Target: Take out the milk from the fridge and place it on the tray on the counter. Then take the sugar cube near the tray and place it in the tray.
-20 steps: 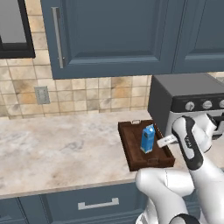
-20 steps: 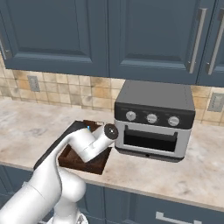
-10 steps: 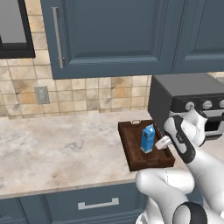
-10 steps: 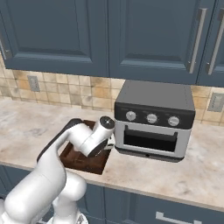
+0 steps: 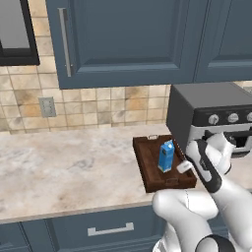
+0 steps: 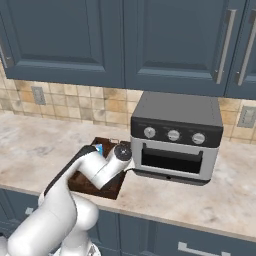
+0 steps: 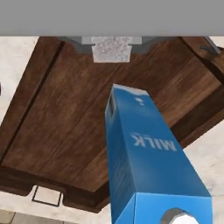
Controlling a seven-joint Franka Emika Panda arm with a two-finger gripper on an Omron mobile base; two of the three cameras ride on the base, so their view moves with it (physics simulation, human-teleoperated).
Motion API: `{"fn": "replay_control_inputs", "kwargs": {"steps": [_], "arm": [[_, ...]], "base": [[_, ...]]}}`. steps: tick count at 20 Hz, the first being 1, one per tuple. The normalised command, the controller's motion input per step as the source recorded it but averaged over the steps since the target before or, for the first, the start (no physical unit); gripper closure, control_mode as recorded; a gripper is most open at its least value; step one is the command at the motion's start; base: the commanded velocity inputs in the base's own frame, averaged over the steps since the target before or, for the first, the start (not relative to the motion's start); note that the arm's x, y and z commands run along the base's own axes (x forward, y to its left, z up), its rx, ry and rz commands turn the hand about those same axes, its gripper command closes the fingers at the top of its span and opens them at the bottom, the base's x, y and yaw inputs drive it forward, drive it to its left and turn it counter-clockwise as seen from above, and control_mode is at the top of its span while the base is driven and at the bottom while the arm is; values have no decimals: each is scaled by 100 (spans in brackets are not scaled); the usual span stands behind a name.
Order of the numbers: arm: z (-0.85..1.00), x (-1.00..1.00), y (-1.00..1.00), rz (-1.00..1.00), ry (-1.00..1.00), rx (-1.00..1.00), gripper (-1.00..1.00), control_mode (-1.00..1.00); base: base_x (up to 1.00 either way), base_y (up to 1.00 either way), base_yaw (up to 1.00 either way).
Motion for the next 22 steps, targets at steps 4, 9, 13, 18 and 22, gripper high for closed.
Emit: {"fn": "replay_control_inputs", "kwargs": {"steps": [4, 9, 13, 18, 22], "arm": [[-11, 21, 0, 7, -10, 11, 100, -100], [-3, 29, 0, 6, 12, 8, 100, -100], [-2, 0, 0, 15, 8, 6, 100, -100], [0, -4, -5, 26, -1, 0, 100, -100], [-1, -45, 0, 27, -22, 0, 100, -100]], "base": [[0, 0, 0], [0, 0, 0], [0, 0, 0], [0, 0, 0], [0, 0, 0]]}}
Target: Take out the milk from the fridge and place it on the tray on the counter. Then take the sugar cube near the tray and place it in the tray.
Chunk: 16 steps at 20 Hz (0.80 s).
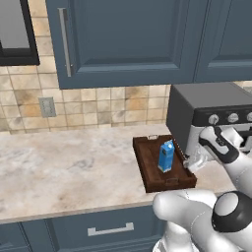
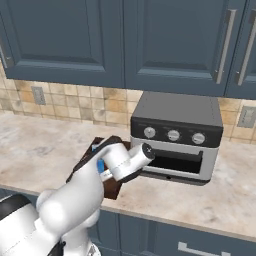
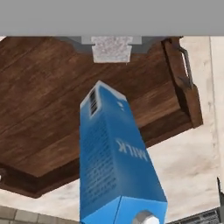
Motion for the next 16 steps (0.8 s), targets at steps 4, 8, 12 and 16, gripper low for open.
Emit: {"fn": "replay_control_inputs", "kwargs": {"steps": [4, 8, 12, 16], "arm": [[0, -72, 0, 13, -40, 0, 100, -100], [-6, -55, 0, 5, -41, 3, 100, -100], [-5, -9, 0, 2, -23, 4, 100, -100], [0, 0, 0, 0, -13, 2, 100, -100]], "base": [[0, 0, 0], [0, 0, 0], [0, 0, 0], [0, 0, 0]]}}
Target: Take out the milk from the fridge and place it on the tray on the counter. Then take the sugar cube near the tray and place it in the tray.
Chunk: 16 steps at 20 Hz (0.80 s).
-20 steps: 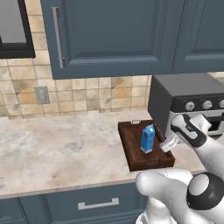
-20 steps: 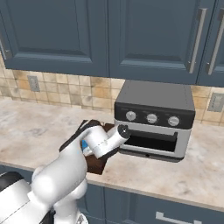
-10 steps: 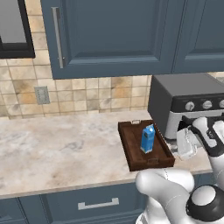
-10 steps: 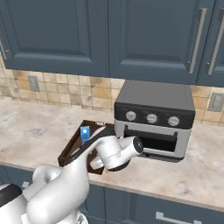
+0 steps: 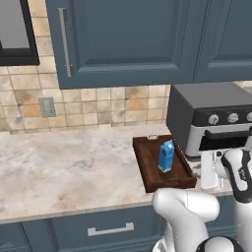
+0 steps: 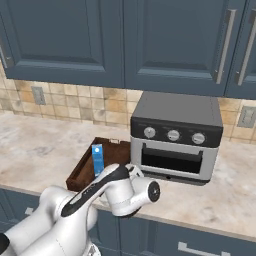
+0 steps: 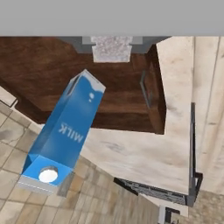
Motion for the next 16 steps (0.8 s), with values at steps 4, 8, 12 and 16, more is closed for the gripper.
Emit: {"fn": "replay_control_inputs", "kwargs": {"steps": [4, 8, 12, 16], "arm": [[15, 4, 0, 2, 0, 1, 100, -100], [24, 8, 0, 3, 5, 0, 100, -100], [12, 16, 0, 4, 6, 0, 100, -100], [0, 11, -1, 6, 2, 0, 100, -100]], "base": [[0, 0, 0], [0, 0, 0], [0, 0, 0], [0, 0, 0]]}}
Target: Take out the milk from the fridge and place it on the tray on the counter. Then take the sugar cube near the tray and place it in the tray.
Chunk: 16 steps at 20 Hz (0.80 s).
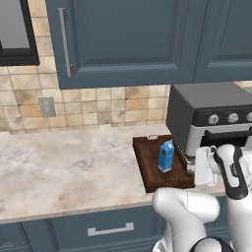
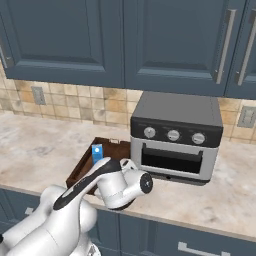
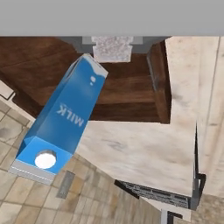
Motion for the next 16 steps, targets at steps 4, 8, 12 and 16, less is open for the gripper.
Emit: {"fn": "replay_control_inputs", "kwargs": {"steps": [4, 8, 12, 16], "arm": [[0, 25, -3, 4, 0, 0, 100, -100], [0, 33, -8, 6, 0, 0, 100, -100], [-12, 25, -1, 5, 0, 0, 100, -100], [-23, 8, -1, 3, 0, 0, 100, -100]], "base": [[0, 0, 0], [0, 0, 0], [0, 0, 0], [0, 0, 0]]}}
